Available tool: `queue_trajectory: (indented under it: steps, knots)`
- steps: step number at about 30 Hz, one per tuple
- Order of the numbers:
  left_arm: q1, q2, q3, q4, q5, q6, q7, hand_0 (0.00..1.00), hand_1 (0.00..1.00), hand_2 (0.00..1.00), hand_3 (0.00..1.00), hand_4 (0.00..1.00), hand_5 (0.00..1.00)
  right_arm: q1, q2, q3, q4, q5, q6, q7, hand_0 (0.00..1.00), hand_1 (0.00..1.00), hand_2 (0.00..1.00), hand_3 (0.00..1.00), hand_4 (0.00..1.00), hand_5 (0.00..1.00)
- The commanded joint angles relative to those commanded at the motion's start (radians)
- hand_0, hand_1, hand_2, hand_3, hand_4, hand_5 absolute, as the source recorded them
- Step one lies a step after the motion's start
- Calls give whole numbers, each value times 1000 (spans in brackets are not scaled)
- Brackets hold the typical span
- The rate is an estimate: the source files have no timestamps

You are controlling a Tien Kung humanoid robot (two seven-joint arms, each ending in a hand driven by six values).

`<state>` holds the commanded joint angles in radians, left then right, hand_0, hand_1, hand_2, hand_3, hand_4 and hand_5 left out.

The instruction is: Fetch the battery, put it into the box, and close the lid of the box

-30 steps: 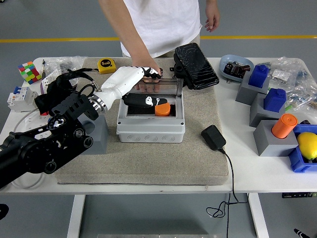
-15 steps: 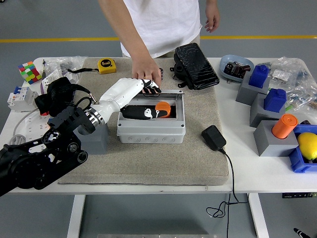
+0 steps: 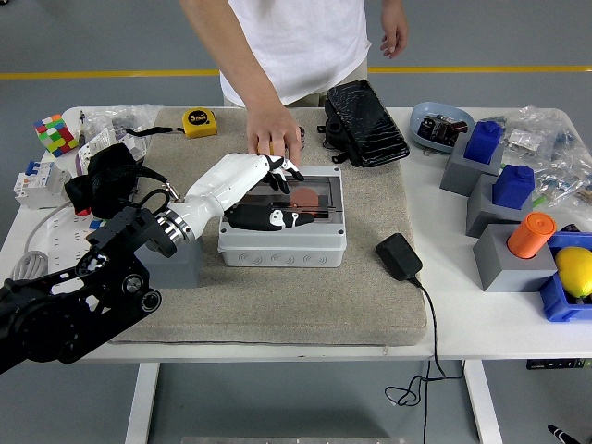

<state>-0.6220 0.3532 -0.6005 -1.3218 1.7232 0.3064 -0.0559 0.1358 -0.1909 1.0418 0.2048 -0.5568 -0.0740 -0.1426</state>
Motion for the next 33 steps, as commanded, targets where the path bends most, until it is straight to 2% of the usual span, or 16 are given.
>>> queue_trajectory:
  steps: [4, 5, 11, 21, 27, 33]
  knots:
    - [22, 1, -60, -34, -5, 3, -12, 464, 494, 534, 649, 998, 853, 0, 0, 0, 0, -1, 0, 0, 660, 631, 633, 542, 936, 450]
    - [33, 0, -87, -44, -5, 7, -20, 490, 604, 581, 665, 998, 852, 0, -1, 0, 0, -1, -1, 1, 660, 631, 634, 542, 936, 450]
    - [88, -14, -217, -48, -6, 10, -32, 500, 616, 595, 667, 998, 852, 0, -1, 1, -1, -1, -1, 1, 661, 630, 633, 542, 936, 449]
    - [207, -63, -461, -27, 27, -2, -22, 502, 618, 594, 669, 998, 847, 5, -6, 3, -2, 3, 0, 2, 660, 630, 634, 541, 936, 449]
    - [242, -81, -575, -17, 41, -9, -20, 507, 620, 594, 670, 998, 847, 8, -11, 2, -4, 6, 3, 2, 660, 631, 633, 542, 936, 449]
    - [266, -92, -659, -12, 49, -16, -17, 507, 620, 594, 670, 998, 846, 11, -14, 1, -4, 8, 6, 1, 660, 631, 634, 542, 936, 450]
